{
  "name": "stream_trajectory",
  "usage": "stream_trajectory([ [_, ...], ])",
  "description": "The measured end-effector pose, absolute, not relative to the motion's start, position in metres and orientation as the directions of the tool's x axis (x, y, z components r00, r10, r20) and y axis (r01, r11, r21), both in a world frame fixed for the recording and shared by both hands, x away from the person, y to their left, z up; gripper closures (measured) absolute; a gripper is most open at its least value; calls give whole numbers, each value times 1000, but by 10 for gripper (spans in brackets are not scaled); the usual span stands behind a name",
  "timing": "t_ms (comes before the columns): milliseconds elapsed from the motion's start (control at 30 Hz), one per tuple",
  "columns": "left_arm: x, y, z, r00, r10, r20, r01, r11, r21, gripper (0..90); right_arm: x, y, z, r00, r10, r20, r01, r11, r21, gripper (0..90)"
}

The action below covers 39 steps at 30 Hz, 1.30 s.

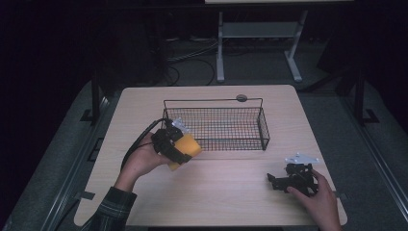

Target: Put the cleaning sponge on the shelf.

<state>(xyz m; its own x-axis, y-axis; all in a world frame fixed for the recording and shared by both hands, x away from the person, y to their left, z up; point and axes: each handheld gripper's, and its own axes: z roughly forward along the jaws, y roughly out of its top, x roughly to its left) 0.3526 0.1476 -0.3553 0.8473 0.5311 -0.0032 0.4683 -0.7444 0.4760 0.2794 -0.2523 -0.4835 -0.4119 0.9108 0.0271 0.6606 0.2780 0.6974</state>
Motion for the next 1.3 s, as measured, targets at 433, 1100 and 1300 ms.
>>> stream_trajectory([
  [433,377,140,-346,841,541,17,462,-733,499,224,279,-252,-484,-412,911,26,661,279,697,0],
  [1100,422,131,-338,815,576,66,471,-724,505,224,279,-252,-484,-411,911,27,662,278,696,0],
  [1300,435,131,-341,803,591,73,479,-714,510,224,279,-252,-484,-412,911,27,661,279,696,0],
])
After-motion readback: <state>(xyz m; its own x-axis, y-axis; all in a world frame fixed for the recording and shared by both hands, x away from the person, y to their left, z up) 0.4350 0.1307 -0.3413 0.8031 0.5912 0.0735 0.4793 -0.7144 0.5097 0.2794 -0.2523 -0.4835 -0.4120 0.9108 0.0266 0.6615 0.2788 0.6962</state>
